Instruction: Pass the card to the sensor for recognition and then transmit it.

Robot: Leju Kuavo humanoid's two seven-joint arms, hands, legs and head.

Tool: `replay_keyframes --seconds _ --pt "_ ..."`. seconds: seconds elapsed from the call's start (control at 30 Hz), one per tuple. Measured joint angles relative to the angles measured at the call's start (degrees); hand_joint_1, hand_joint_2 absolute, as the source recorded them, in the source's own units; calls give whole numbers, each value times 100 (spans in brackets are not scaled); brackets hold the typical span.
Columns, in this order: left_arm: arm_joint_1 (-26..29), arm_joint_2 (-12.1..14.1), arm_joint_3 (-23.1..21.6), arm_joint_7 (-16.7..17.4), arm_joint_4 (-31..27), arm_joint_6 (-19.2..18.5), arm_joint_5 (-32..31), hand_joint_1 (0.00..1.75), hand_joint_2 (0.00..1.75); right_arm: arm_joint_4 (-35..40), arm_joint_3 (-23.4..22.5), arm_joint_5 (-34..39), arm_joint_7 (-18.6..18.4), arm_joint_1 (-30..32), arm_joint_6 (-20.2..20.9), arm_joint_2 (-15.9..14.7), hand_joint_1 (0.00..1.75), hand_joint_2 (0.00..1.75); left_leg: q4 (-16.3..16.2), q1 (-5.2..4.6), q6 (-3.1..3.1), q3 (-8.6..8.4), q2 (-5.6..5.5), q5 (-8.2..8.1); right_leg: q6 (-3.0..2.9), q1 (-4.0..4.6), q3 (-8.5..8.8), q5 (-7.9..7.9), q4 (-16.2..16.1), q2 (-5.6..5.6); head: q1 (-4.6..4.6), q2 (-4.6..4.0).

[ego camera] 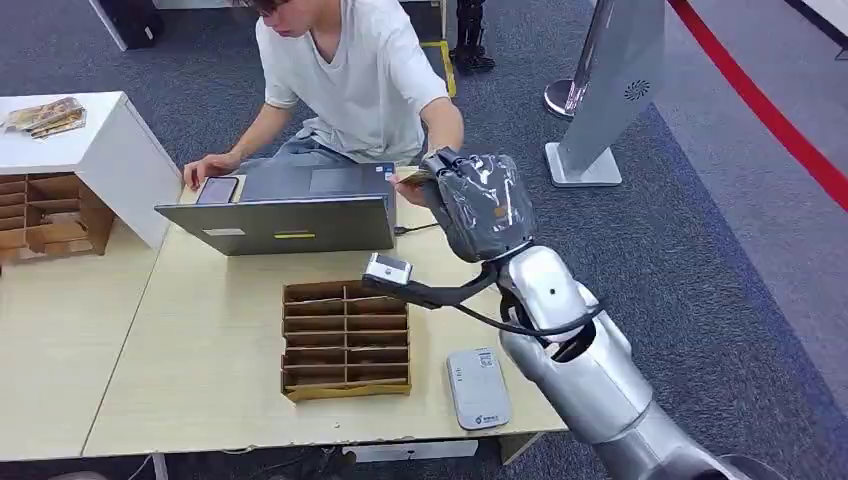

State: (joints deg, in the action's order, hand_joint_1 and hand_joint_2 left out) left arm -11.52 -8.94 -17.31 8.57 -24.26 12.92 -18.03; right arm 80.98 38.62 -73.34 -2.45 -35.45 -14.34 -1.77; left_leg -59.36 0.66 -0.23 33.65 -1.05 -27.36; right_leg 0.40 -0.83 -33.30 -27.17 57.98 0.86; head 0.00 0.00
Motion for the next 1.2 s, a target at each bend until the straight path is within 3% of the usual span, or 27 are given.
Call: replay_keyframes --seconds 0.03,0.07,0.23,0.27,0.47,0.63,0.9,1.2 --pt "-8 -2 0 17 0 -24 -39 0 0 -52 17 -139 -22 -25 -30 6 145 175 0 0 0 0 0 0 0 0 0 0 0 0 0 0" --pt "-16 -4 4 22 0 -48 -70 0 0 -113 35 -241 -41 -52 -61 11 2 175 0 0 0 0 0 0 0 0 -1 0 0 0 0 0" --pt "-21 -15 31 37 0 -105 -186 0 0 -435 83 -472 -116 -105 -83 22 0 175 0 1 0 0 0 0 0 1 -1 0 0 0 0 0" --pt "-20 -15 35 37 2 -109 -197 0 0 -474 92 -478 -125 -104 -94 22 0 0 0 1 0 0 1 0 0 1 -1 0 0 0 0 0" --pt "-20 -17 61 37 0 -116 -258 0 0 -601 81 -371 -162 -88 -177 22 0 0 -1 1 0 0 1 0 0 1 -2 0 0 1 0 0" --pt "-13 -31 160 22 0 -103 -288 0 0 -491 -105 408 121 95 -76 33 0 0 -1 1 0 0 1 0 0 1 -2 0 0 0 0 0" --pt "73 -50 442 -210 0 81 -155 0 0 265 -523 2576 778 678 444 201 0 0 1 3 0 1 2 -1 -1 1 -6 -1 0 1 0 0" --pt "162 -50 778 -595 0 319 147 0 0 1340 -877 5881 1605 1463 1633 227 0 0 2 2 0 0 2 -1 -1 1 -5 -2 -1 -1 0 0"
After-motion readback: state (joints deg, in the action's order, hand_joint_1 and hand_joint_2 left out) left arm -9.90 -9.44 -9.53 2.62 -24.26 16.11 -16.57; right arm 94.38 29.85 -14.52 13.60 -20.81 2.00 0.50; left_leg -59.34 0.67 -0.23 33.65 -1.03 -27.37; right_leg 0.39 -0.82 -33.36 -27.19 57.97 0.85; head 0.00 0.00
